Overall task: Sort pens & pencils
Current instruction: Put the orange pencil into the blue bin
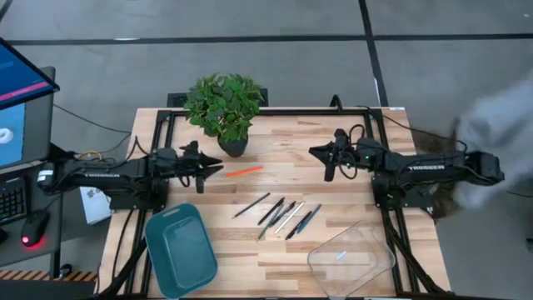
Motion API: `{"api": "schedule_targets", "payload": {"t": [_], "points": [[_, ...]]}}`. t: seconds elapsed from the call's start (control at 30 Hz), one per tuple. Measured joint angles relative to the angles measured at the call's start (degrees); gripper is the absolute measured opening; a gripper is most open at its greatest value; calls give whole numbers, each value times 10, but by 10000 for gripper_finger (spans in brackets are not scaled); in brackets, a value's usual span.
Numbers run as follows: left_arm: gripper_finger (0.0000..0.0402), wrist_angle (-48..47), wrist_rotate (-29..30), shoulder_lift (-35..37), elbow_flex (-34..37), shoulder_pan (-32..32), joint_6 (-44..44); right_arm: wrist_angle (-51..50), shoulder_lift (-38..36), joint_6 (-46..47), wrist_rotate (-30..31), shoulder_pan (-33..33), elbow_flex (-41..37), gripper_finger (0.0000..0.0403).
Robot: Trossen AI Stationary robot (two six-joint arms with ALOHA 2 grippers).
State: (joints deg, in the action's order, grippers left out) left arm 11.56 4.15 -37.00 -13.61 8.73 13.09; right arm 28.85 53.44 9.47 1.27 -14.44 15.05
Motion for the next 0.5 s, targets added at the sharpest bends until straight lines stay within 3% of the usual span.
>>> {"api": "schedule_targets", "payload": {"t": [0.5], "points": [[98, -16, -4, -88, 0, 0, -19, -18, 3, -64, 0, 47, 0, 66]]}}
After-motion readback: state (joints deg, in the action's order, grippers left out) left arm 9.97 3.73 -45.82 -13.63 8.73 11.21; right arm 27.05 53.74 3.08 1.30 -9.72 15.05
